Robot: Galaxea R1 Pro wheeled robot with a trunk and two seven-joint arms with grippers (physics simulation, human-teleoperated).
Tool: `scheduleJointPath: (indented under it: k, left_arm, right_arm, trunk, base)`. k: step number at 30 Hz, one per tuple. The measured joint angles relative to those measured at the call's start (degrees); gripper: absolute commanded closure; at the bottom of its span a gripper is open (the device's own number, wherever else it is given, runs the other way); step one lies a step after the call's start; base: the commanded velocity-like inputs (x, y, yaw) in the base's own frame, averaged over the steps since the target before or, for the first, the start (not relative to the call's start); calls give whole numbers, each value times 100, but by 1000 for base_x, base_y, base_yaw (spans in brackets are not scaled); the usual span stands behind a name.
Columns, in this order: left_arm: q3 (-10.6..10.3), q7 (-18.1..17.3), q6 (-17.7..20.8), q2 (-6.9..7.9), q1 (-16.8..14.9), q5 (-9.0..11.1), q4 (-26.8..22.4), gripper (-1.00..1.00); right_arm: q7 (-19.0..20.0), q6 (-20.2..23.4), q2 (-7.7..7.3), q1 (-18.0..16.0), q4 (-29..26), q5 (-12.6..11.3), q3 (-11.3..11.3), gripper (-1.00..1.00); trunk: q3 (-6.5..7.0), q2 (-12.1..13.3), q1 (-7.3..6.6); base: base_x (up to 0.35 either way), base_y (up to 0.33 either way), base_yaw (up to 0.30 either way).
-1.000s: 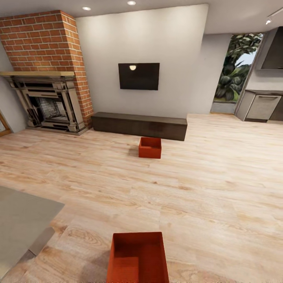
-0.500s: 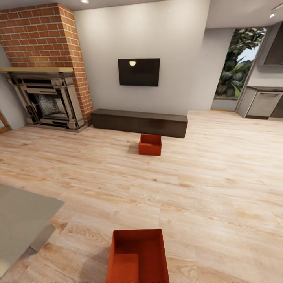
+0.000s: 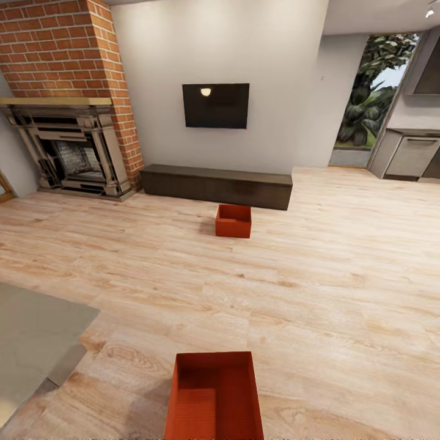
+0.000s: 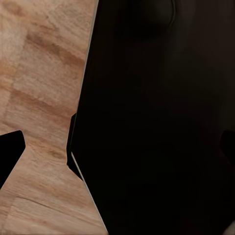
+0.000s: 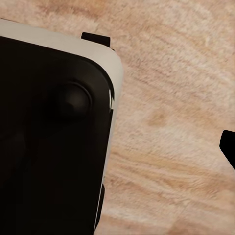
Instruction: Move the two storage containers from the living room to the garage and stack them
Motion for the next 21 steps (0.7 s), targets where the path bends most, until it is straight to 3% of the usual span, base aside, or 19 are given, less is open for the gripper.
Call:
scheduleJointPath:
  k: [21]
  left_arm:
    - [0,0,2,0,0,1,0,-100]
  right_arm:
    - [6,0,0,0,0,0,1,-100]
  trunk:
    - [-195,0,0]
  base:
    - [0,0,0]
